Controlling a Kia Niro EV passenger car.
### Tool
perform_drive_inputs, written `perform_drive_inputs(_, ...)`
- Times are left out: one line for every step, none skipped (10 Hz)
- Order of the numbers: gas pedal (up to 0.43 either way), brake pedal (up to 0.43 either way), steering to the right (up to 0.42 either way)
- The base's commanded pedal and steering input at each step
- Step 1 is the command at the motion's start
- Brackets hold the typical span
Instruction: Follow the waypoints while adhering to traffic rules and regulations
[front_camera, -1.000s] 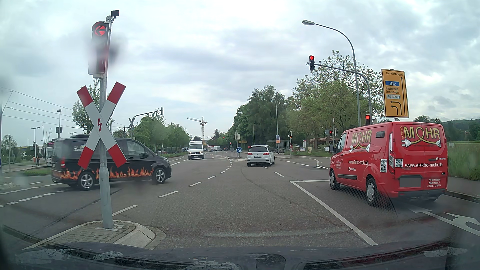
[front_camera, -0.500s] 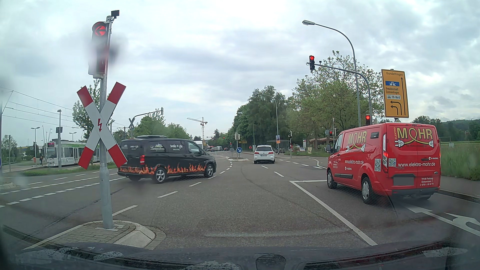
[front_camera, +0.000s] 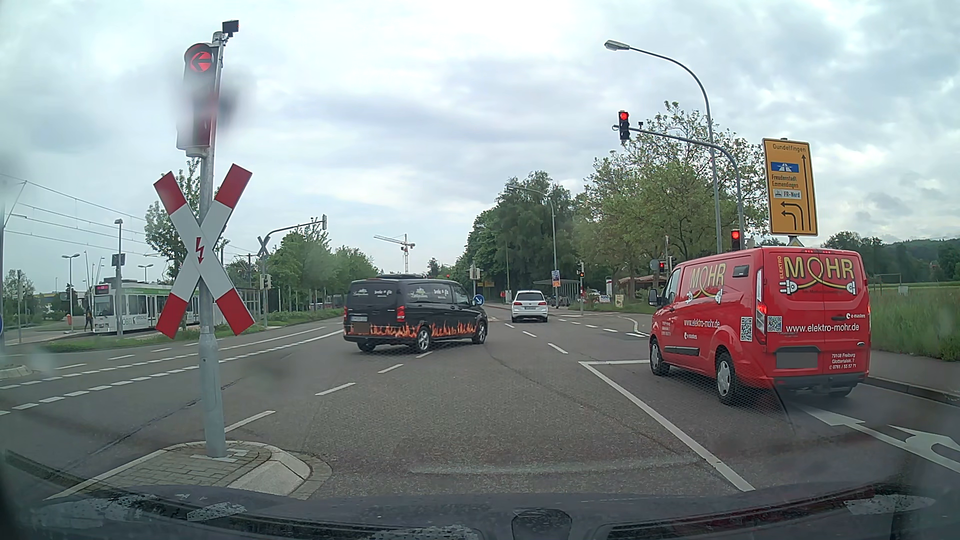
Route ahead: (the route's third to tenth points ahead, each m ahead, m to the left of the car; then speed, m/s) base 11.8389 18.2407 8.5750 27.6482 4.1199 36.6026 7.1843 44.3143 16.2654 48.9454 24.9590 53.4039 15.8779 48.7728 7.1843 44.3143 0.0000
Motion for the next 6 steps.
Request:
perform_drive_inputs(0.0,0.201,0.012)
perform_drive_inputs(0.0,0.201,0.012)
perform_drive_inputs(0.0,0.201,0.012)
perform_drive_inputs(0.0,0.201,0.012)
perform_drive_inputs(0.0,0.201,0.012)
perform_drive_inputs(0.0,0.201,0.012)
